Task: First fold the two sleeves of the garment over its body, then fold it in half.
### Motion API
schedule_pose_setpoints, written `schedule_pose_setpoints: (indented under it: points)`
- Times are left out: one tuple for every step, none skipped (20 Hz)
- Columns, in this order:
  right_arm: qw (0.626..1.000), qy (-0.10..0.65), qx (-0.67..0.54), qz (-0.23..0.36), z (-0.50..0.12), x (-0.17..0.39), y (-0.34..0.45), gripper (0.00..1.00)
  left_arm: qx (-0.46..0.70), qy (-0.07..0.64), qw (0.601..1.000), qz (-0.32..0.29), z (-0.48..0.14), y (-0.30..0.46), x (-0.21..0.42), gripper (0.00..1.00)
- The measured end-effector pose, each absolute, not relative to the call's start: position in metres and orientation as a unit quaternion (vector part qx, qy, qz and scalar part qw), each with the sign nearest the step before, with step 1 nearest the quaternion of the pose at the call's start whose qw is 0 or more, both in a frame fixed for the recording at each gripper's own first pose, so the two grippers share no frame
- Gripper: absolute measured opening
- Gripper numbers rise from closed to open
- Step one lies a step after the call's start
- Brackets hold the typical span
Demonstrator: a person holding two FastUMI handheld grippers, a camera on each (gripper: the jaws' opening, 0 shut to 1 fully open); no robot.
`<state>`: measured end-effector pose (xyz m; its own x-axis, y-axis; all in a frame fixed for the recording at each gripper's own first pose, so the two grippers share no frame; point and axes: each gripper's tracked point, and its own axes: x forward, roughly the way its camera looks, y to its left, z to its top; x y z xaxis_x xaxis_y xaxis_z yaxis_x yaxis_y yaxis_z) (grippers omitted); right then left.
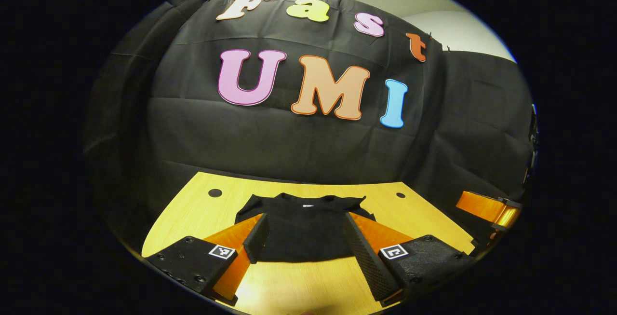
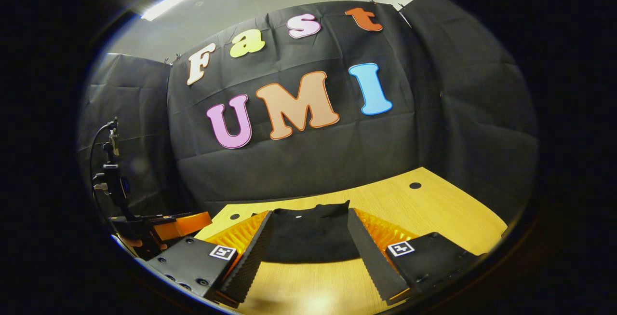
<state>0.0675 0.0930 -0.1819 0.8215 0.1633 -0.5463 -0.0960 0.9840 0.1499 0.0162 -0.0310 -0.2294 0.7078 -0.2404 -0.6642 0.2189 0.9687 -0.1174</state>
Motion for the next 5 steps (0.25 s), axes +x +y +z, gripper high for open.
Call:
schedule_pose_setpoints:
  points:
    - [0.952,0.293,0.058,0.069,-0.1823,0.0671,0.0917,0.98,-0.015,0.362,0.924,-0.124,-0.2303,-0.0306,0.0162,0.93]
    - [0.951,0.295,0.06,0.07,-0.1815,0.0665,0.093,0.98,-0.015,0.362,0.924,-0.122,-0.2308,-0.0298,0.0175,0.93]
    - [0.951,0.293,0.061,0.072,-0.1803,0.0671,0.0945,0.98,-0.015,0.36,0.925,-0.119,-0.2305,-0.0289,0.019,0.93]
    - [0.952,0.29,0.059,0.072,-0.1782,0.0685,0.0944,0.97,-0.018,0.358,0.926,-0.118,-0.2304,-0.0285,0.02,0.93]
    - [0.953,0.289,0.055,0.071,-0.1768,0.0682,0.0923,0.98,-0.021,0.358,0.926,-0.118,-0.2303,-0.0295,0.0201,0.93]
